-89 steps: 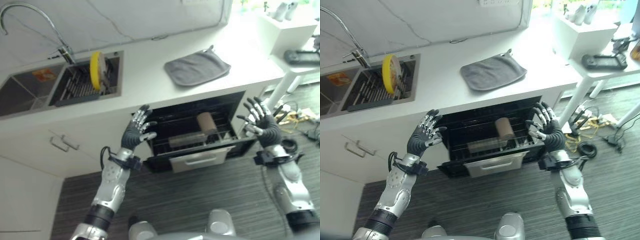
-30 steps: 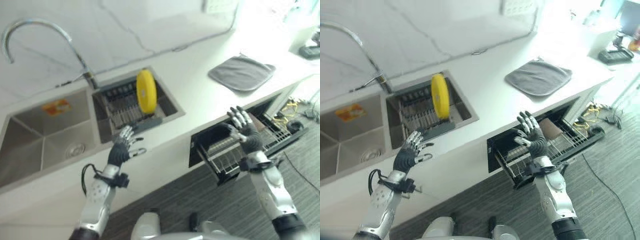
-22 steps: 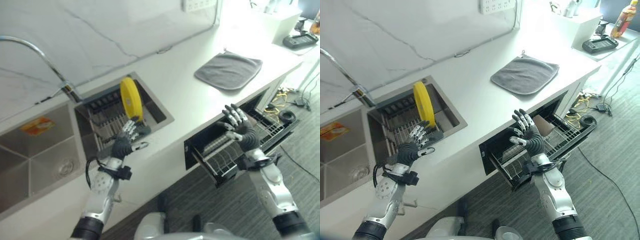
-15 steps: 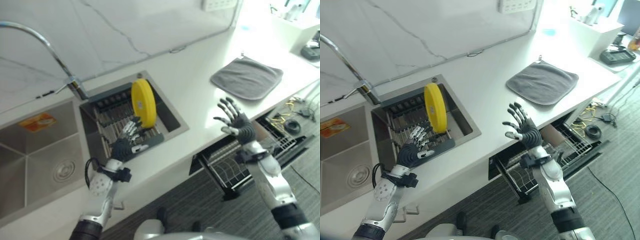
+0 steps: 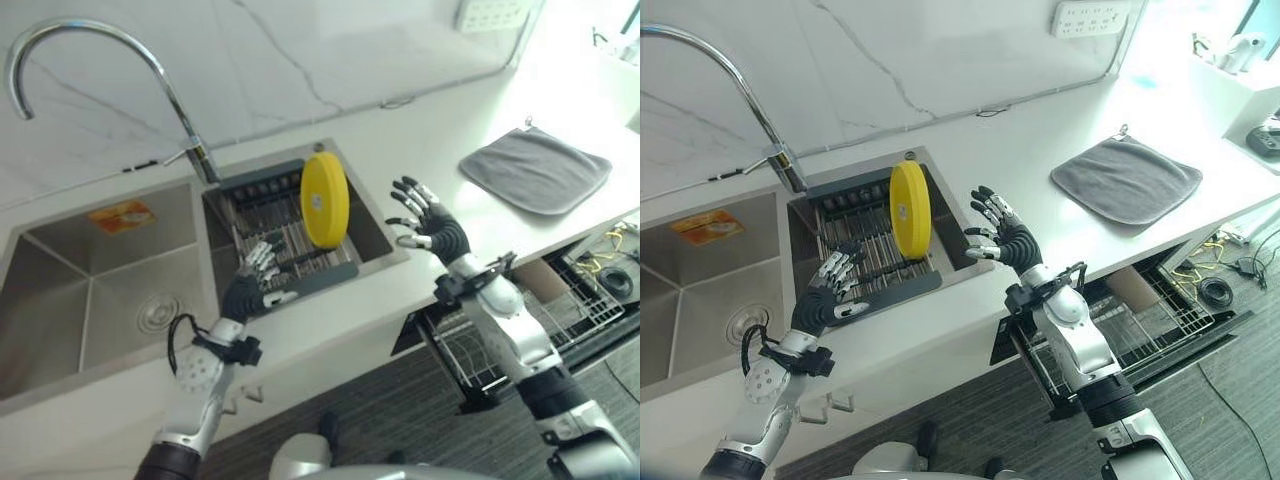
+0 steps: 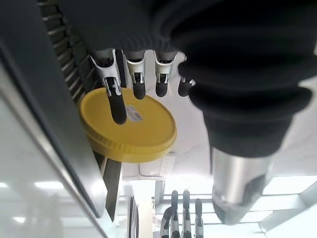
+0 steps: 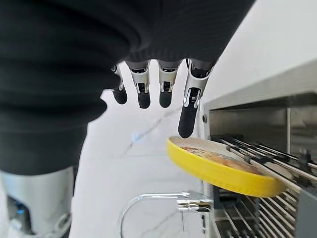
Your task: Place the dishes in the dishwasher.
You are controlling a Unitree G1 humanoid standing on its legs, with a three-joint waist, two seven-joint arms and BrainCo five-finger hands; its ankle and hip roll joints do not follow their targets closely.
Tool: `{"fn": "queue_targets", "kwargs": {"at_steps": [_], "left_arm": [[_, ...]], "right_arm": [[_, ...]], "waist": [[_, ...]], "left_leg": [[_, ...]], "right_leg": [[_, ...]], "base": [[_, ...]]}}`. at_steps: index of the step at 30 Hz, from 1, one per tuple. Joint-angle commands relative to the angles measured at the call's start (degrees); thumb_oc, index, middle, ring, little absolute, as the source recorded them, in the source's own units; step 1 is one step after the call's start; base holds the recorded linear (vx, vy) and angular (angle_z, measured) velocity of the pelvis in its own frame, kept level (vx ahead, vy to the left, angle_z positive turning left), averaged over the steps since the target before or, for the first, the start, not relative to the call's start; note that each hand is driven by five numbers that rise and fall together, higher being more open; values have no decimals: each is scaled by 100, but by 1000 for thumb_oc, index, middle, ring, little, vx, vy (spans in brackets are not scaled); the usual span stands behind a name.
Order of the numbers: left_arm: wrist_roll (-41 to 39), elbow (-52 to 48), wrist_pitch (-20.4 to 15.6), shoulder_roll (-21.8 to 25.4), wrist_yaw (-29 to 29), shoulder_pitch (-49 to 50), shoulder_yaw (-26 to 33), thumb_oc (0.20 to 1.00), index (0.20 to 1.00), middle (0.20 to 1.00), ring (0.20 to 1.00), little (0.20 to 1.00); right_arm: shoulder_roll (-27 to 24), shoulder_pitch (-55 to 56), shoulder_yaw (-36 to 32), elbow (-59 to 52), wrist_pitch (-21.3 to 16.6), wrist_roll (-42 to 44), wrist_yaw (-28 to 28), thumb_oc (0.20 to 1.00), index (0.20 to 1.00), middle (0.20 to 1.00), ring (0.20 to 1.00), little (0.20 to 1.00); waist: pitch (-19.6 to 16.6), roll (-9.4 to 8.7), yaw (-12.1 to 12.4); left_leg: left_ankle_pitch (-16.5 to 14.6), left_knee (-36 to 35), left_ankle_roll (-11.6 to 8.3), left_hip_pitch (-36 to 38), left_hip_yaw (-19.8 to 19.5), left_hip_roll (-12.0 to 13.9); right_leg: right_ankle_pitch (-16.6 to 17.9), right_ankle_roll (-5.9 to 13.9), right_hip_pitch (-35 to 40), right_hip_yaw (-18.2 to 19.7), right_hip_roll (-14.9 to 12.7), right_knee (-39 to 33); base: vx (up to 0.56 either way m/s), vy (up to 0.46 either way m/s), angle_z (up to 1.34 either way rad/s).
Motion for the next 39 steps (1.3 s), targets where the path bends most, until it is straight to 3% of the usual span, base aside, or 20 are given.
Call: {"fn": "queue_targets", "kwargs": {"at_steps": [1,11,39], "left_arm": [[24,-317,-288,219,32,-124,-96,1000,1000,1000,1000,1000],[37,-396,-197,347,-55,-169,-164,1000,1000,1000,1000,1000],[67,-386,-113,620,-129,-350,-333,1000,1000,1000,1000,1000]], "right_arm": [[84,-314,-12,-240,-146,-33,-174,1000,1000,1000,1000,1000],[285,-941,-36,439,31,19,-736,1000,1000,1000,1000,1000],[322,-1616,-128,1553,146,400,-1082,1000,1000,1000,1000,1000]], "waist": [[-340,-160,114],[-356,-183,320],[-169,-1,431]], "left_leg": [[-460,91,-135,-103,-218,127],[-474,55,-80,-78,-375,84],[-466,82,-32,-79,-516,45]], "right_leg": [[-222,134,-215,-427,-283,370],[-213,154,-201,-489,-302,400],[-158,203,-290,-480,-409,475]], "base": [[13,28,4],[44,25,6],[52,4,1]]}}
